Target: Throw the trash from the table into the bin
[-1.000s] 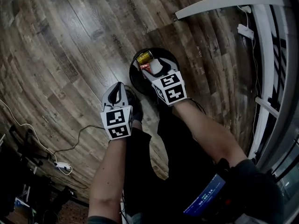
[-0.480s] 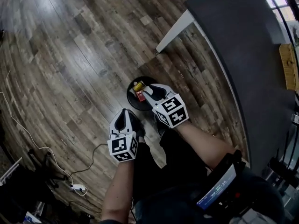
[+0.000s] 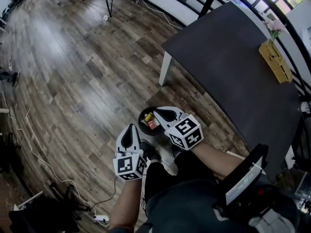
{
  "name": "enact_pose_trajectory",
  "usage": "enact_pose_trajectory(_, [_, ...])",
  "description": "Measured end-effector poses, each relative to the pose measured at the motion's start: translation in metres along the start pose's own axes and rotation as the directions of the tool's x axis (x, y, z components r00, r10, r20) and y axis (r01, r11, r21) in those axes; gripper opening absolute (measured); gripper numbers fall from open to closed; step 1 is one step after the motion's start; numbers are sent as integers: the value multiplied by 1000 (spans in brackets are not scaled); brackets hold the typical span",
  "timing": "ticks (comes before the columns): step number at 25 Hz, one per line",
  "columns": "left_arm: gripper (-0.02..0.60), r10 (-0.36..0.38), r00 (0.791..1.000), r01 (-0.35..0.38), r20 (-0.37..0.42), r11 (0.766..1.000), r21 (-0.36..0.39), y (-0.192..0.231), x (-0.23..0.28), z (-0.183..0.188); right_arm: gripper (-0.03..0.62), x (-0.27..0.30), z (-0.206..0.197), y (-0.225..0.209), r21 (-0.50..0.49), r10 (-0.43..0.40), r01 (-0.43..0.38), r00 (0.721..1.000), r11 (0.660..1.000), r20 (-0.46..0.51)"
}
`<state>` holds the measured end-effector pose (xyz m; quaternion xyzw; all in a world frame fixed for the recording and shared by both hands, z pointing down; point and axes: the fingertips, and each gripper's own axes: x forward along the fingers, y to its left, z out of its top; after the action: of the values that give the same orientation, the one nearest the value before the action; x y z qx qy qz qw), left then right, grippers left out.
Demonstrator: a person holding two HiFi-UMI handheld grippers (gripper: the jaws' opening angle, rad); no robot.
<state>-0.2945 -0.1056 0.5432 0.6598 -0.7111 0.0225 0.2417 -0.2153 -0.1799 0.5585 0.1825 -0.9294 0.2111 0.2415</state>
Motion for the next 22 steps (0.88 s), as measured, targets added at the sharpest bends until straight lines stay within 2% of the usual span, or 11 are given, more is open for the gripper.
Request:
enact_pose_trajectory(3, [11, -46, 998, 45, 45, 999, 2, -20, -10, 35, 12, -23, 40, 17, -36, 20, -18, 998, 999, 56])
enact_pose_trajectory(5, [11, -46, 998, 45, 52, 999, 18, -30, -19, 52, 12, -39, 61, 28, -50, 26, -22, 995, 998, 93])
enact_pose_trajectory(8, [11, -34, 994, 29, 103, 998, 48, -42, -42, 95, 12, -64, 88, 45, -65, 20, -11, 990, 998, 142])
enact_pose_trajectory(11, [11, -63, 986, 53, 152, 996, 73, -58, -63, 131, 12, -92, 110, 60, -82, 15, 0, 982, 997, 186])
enact_pose_trajectory(18, [11, -125, 968, 101, 217, 987, 122, -70, -74, 166, 12, -116, 150, 70, -135, 16, 22, 961, 991, 275])
enact_pose_trajectory(22, [11, -109, 972, 86, 208, 989, 117, -63, -73, 170, 12, -122, 160, 71, -153, 21, 26, 954, 988, 299])
